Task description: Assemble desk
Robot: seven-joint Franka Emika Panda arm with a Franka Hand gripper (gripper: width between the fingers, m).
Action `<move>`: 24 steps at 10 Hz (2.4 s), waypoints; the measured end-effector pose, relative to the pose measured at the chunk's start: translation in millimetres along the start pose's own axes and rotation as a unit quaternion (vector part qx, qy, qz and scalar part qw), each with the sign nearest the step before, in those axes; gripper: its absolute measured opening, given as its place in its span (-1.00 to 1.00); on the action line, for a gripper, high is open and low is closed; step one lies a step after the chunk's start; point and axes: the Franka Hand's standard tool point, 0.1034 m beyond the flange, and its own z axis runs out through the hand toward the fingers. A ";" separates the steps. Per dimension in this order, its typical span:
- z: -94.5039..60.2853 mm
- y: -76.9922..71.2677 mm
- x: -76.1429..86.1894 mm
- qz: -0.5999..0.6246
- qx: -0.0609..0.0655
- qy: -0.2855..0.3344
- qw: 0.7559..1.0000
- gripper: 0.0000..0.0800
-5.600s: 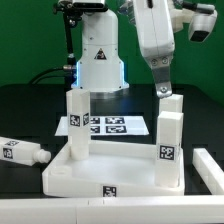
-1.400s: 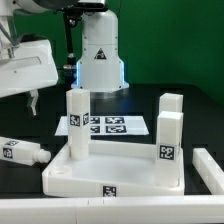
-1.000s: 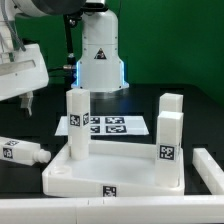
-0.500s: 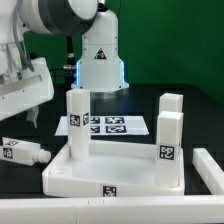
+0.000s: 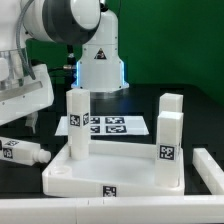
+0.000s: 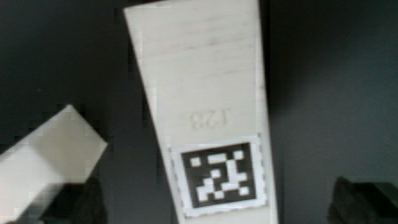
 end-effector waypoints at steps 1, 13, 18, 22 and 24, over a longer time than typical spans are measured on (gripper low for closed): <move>0.0 0.0 0.0 0.000 0.000 0.000 1.000 0.18; -7.5 4.2 3.0 -0.114 -0.026 -0.031 0.993 -0.32; 5.4 -5.3 10.5 -0.086 -0.014 -0.044 0.995 0.59; 16.6 -9.0 0.0 -0.073 -0.007 -0.050 0.996 0.62; 16.7 -8.6 -1.6 -0.078 -0.007 -0.053 0.995 0.42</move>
Offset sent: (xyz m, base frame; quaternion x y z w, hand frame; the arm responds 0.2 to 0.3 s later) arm 0.0000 0.0000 0.0000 0.0000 0.0000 0.0000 1.0000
